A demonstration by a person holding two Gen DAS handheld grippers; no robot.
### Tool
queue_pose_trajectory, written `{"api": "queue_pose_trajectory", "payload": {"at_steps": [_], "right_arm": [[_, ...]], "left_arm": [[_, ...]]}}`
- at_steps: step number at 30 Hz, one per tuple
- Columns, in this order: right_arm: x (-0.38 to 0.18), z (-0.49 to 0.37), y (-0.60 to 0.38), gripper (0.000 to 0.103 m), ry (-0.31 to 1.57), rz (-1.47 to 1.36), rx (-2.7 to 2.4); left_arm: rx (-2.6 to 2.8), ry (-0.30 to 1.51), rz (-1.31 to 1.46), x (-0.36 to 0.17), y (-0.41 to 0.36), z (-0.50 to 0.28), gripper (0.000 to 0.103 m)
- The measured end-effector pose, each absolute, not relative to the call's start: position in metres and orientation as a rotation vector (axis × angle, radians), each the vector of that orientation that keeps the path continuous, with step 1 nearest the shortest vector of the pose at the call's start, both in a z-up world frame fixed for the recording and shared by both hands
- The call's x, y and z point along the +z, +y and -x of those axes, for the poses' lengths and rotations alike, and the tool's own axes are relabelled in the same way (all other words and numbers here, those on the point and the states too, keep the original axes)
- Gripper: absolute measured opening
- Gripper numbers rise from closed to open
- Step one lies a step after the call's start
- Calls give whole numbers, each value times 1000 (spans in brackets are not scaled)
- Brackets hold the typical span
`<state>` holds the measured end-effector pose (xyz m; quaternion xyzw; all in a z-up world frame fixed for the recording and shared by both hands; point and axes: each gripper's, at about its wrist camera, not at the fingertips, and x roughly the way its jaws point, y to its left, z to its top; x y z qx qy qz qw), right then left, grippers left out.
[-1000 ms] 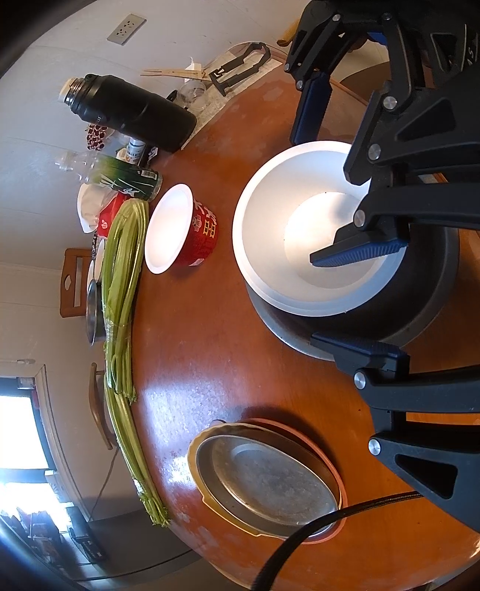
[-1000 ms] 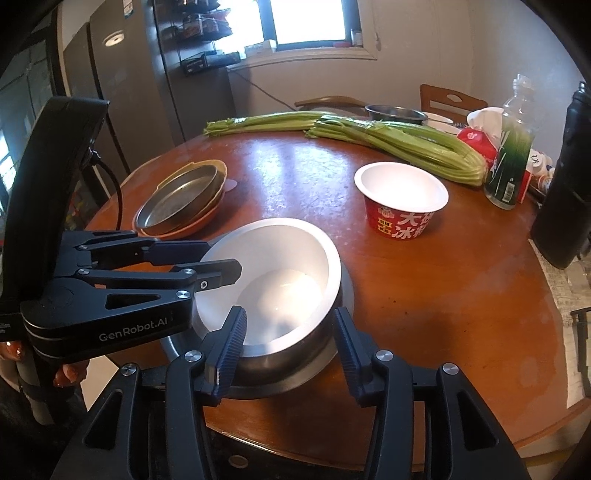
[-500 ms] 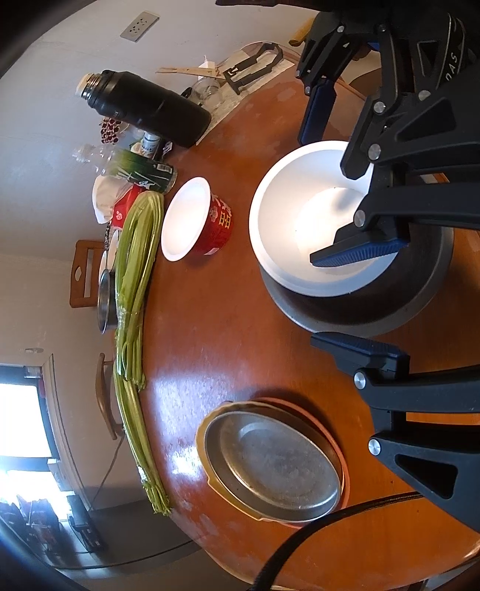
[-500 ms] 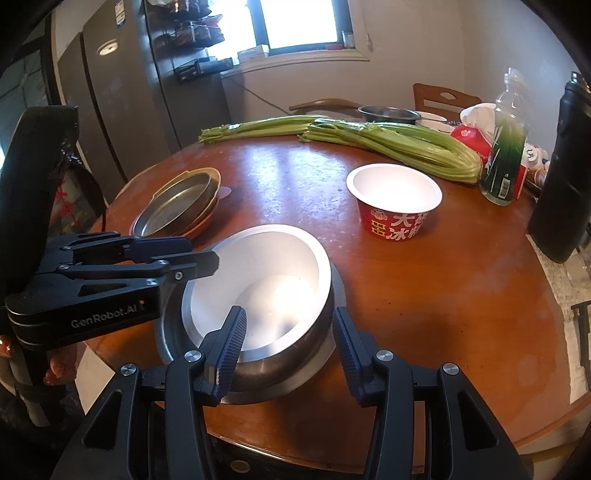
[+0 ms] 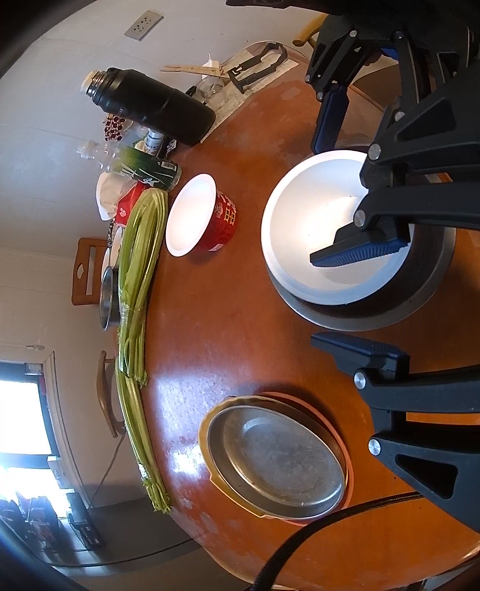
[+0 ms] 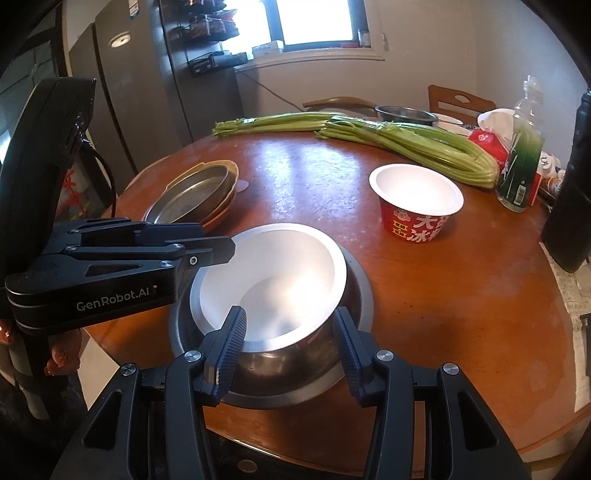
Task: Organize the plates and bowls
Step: 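Lower the white paper bowl into the steel bowl and open the left tool, then move the open left tool to the red-printed paper cup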
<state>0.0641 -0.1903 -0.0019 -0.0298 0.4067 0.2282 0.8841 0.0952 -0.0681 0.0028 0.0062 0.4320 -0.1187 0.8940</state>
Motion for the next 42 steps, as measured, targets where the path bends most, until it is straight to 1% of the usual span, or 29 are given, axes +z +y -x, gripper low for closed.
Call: {"api": "queue_pose_trajectory", "payload": {"at_steps": [22,25,27,42], "right_arm": [[31,-92,-240,51,747,-80,360],[29,-98,-242,53,748,-97,362],[28,-103,-244,57,748,-102,357],[29,-161,-265,58,757,-141,299]], "left_arm": [[-257,831,-88,31,-105,-132,37],[-254,832,-101,30,-109,-139,37],[-253,835,-107,30,-112,-145,37],[-249,878,-129,31,-131,-203,37]]}}
